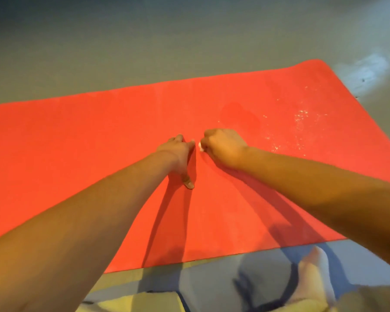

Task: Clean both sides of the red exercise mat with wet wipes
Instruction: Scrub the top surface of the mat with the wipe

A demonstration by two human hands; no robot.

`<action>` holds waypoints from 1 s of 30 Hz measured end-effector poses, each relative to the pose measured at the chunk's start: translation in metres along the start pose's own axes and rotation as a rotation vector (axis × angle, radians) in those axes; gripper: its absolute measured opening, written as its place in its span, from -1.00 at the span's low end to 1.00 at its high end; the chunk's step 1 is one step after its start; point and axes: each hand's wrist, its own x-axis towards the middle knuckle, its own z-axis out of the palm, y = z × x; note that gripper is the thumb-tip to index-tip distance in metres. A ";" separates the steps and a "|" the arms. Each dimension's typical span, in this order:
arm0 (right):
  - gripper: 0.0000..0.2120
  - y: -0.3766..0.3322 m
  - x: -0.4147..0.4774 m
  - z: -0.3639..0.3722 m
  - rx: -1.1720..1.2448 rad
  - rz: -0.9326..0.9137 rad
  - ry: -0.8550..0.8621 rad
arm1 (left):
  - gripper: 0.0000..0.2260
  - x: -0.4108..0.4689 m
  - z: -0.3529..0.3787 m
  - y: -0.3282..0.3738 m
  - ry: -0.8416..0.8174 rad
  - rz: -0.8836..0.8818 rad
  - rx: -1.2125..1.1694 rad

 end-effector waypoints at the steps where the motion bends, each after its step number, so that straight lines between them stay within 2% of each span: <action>1: -0.86 0.007 0.018 -0.001 -0.018 0.057 -0.006 | 0.18 0.002 -0.003 0.000 0.008 0.005 0.004; 4: -0.82 0.018 0.054 -0.006 -0.105 0.147 -0.051 | -0.14 0.005 -0.015 0.000 0.046 -0.004 0.018; 6: -0.85 0.016 0.057 -0.007 -0.125 0.142 -0.058 | -0.20 0.004 -0.019 0.001 0.091 -0.012 0.032; 9: -0.86 0.009 0.029 -0.006 -0.096 0.050 -0.041 | -0.09 0.011 -0.016 0.001 0.141 -0.017 0.019; 14: -0.88 0.002 -0.018 0.002 -0.071 -0.111 -0.013 | 0.20 0.025 -0.021 -0.004 0.109 -0.053 0.000; 19: -0.84 0.025 0.040 0.003 -0.100 0.038 0.012 | 0.46 0.047 -0.023 -0.012 -0.008 -0.020 0.002; 23: -0.81 0.050 0.100 0.001 -0.132 0.183 -0.001 | 0.46 0.054 -0.023 -0.017 -0.009 0.011 0.015; 25: -0.81 0.055 0.112 0.000 -0.140 0.211 -0.014 | 0.33 0.055 -0.028 -0.016 0.005 0.006 0.017; 28: -0.83 0.050 0.098 0.000 -0.116 0.175 0.011 | -0.21 0.061 -0.040 -0.015 0.078 -0.010 0.007; 30: -0.87 0.044 0.074 0.004 -0.090 0.096 0.031 | -0.47 0.069 -0.044 -0.015 0.171 -0.022 -0.002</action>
